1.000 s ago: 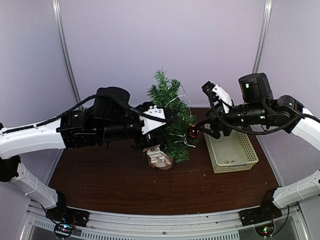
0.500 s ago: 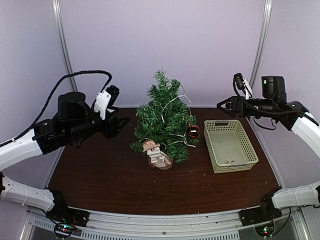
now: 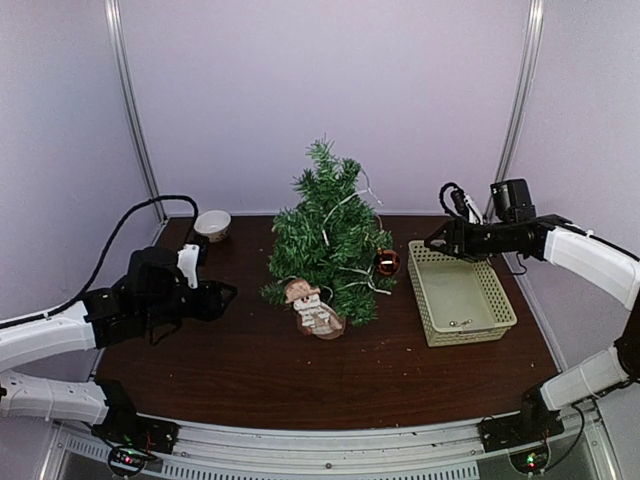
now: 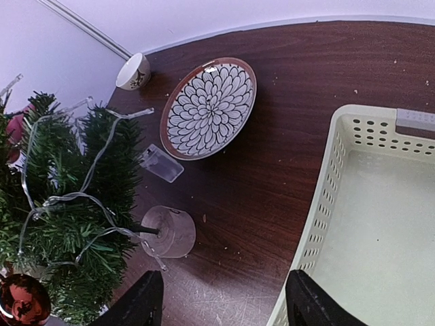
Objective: Decorate the small christmas tree
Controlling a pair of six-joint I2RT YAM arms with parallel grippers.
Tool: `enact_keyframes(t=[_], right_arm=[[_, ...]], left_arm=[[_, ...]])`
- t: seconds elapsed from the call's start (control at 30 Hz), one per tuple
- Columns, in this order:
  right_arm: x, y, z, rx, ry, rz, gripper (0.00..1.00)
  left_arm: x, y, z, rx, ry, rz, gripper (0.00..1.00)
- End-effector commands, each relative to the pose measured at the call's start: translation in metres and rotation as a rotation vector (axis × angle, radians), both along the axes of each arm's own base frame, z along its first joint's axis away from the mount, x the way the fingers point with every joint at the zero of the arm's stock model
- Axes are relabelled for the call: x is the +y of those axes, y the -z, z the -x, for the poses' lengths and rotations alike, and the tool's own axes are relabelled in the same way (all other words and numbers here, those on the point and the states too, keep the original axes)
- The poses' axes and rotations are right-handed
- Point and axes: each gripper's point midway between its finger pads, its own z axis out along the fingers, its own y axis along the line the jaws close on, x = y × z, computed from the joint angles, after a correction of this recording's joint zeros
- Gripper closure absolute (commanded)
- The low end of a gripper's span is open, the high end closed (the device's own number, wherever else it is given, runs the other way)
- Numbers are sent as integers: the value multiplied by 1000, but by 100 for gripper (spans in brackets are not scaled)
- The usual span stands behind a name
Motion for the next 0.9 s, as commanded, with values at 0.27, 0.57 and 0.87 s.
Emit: enact_keyframes(t=[0.27, 0.57, 0.87], right_arm=[[35, 46, -4, 68, -87, -6, 40], [54, 54, -5, 65, -150, -52, 42], [70, 58, -22, 75, -170, -85, 44]], left_arm=[[-48, 34, -1, 61, 40, 181, 57], [-94, 54, -3, 86, 86, 254, 59], [-111, 77, -3, 124, 106, 267, 60]])
